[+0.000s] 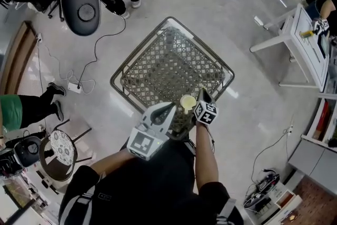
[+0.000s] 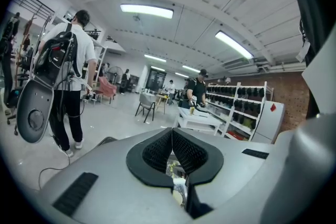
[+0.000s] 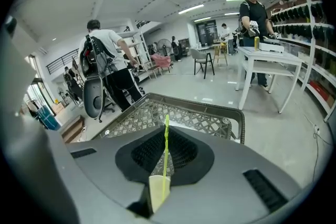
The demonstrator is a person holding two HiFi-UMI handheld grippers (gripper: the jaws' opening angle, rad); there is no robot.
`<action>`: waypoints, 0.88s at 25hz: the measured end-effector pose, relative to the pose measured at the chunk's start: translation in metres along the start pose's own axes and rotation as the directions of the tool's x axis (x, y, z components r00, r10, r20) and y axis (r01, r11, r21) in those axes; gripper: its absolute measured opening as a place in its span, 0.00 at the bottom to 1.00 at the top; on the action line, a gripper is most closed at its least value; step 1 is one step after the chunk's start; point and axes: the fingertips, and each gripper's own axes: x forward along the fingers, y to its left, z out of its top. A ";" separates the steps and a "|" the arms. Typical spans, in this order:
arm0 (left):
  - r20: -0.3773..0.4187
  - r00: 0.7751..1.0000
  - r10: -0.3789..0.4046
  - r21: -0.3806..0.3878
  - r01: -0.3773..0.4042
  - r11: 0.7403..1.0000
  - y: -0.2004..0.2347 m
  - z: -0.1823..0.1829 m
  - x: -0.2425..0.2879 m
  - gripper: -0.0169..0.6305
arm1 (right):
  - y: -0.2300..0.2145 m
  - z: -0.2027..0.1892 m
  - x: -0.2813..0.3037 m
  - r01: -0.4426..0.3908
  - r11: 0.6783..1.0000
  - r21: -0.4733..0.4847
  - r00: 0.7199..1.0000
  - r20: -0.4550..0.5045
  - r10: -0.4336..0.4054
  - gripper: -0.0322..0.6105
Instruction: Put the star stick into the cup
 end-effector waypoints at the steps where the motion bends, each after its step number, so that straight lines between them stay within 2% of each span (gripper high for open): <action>1: 0.000 1.000 0.003 0.005 -0.003 1.000 0.000 0.001 -0.001 0.05 | 0.000 0.001 0.001 -0.001 1.000 -0.001 1.000 -0.001 0.001 0.08; 12: 0.017 0.999 0.035 0.004 -0.035 0.999 0.009 0.001 -0.008 0.05 | -0.001 -0.001 0.008 0.005 1.000 -0.007 1.000 -0.015 -0.005 0.08; 22: 0.048 0.999 0.014 0.001 -0.014 1.000 0.005 0.007 -0.018 0.05 | 0.001 0.010 -0.014 0.017 1.000 0.007 0.999 0.032 -0.018 0.09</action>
